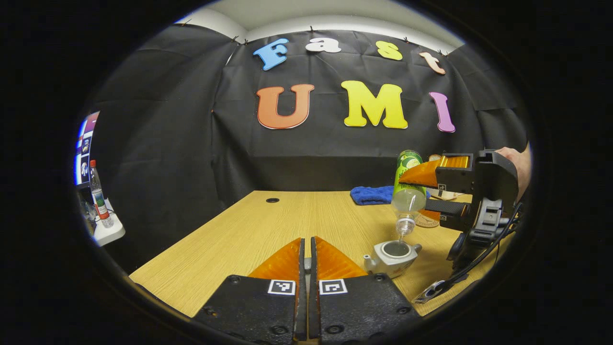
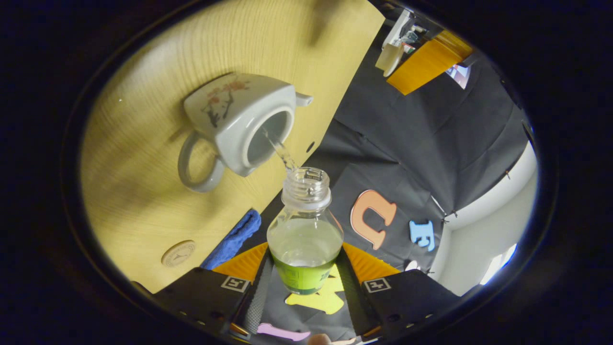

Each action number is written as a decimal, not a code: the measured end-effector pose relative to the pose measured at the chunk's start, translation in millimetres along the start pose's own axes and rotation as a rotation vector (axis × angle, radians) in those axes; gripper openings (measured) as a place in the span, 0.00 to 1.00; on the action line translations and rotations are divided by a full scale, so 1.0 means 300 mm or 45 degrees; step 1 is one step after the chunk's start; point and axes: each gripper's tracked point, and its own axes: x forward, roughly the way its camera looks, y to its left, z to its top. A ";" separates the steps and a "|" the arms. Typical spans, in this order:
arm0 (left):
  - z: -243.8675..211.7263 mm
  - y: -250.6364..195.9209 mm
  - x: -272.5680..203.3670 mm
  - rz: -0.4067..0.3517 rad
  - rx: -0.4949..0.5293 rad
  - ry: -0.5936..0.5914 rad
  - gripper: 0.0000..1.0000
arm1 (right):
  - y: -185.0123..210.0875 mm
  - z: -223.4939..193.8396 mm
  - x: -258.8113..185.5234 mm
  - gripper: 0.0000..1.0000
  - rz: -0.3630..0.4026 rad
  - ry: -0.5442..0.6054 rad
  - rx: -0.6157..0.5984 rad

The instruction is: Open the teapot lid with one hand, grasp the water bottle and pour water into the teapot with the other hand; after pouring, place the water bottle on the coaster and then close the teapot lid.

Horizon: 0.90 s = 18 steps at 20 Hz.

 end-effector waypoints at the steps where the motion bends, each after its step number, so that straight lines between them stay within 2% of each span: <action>1: 0.003 0.000 -0.001 0.000 -0.001 0.000 0.04 | -0.003 -0.001 -0.001 0.71 -0.005 0.000 -0.010; 9: 0.002 -0.002 0.001 -0.003 0.001 0.001 0.04 | -0.022 -0.002 -0.007 0.71 -0.036 -0.003 -0.083; 18: 0.005 0.000 0.001 0.000 -0.001 0.000 0.04 | -0.026 0.002 -0.008 0.71 -0.044 -0.012 -0.073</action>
